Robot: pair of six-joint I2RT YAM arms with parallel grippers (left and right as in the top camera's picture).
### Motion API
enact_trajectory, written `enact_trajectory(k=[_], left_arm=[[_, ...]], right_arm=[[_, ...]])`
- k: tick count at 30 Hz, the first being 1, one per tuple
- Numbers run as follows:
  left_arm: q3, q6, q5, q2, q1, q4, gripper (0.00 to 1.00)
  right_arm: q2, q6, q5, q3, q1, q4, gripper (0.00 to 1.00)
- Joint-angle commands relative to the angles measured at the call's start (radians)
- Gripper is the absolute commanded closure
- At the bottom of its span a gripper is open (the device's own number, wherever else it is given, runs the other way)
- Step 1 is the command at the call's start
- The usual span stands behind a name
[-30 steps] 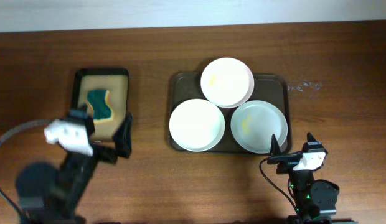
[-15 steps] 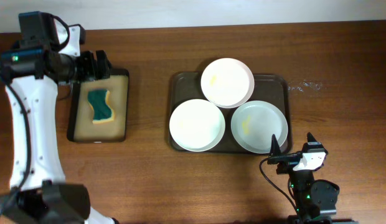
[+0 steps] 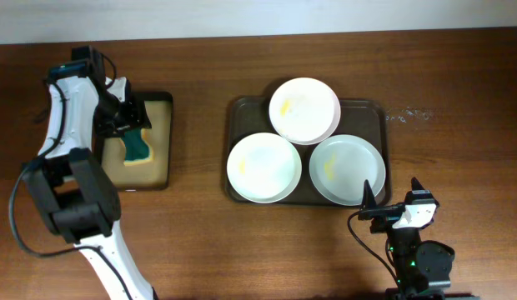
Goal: Clean dirty plates on tray and stack at the side
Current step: 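Grasp the green-yellow sponge with the left gripper and dip it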
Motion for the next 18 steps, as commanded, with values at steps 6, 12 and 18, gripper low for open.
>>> enact_trajectory(k=[6, 12, 18], left_arm=[[-0.004, 0.005, -0.089, 0.114, 0.001, -0.012, 0.39], [-0.004, 0.005, -0.089, 0.135, 0.001, -0.007, 0.64], [0.03, 0.005, -0.088, 0.134, 0.002, -0.039, 1.0]], right_arm=[[-0.007, 0.011, 0.009, -0.008, -0.006, -0.002, 0.02], [-0.008, 0.011, 0.009, -0.008, -0.006, -0.002, 0.02], [-0.008, 0.011, 0.009, -0.008, -0.006, -0.002, 0.02]])
